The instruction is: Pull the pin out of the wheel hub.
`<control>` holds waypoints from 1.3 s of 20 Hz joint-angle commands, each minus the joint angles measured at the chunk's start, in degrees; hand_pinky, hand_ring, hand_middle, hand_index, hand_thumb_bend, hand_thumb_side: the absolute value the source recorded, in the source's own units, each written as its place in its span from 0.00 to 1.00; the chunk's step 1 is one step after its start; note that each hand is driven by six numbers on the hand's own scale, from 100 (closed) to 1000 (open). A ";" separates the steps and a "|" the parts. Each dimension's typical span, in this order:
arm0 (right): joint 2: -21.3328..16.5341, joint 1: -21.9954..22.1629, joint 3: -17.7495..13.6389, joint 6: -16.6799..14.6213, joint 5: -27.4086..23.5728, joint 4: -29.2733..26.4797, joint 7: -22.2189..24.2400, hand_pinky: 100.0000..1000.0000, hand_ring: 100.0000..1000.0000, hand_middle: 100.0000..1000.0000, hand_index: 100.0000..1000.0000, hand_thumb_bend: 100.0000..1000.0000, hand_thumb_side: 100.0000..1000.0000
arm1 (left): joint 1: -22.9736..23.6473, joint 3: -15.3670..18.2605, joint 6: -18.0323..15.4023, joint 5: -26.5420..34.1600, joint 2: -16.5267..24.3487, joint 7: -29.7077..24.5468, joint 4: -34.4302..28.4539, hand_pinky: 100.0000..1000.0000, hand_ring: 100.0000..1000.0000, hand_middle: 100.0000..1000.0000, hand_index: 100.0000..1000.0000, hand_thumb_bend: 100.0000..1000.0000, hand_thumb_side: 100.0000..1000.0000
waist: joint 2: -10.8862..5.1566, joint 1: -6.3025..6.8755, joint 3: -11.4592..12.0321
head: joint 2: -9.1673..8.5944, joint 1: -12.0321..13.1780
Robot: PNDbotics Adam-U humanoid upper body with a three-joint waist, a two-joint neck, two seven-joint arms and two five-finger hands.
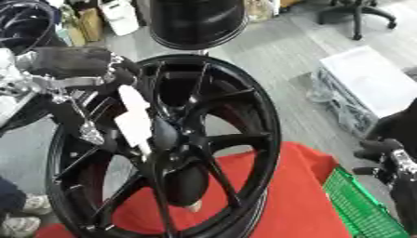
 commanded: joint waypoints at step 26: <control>-0.63 -0.51 -0.02 0.15 -0.17 -0.38 0.08 0.59 0.77 0.55 0.72 0.00 1.00 | -0.15 0.19 -19.88 6.59 1.98 -19.92 1.79 0.26 0.00 0.32 0.50 0.41 0.16 | -1.09 -0.59 -0.03 | -0.94 -0.09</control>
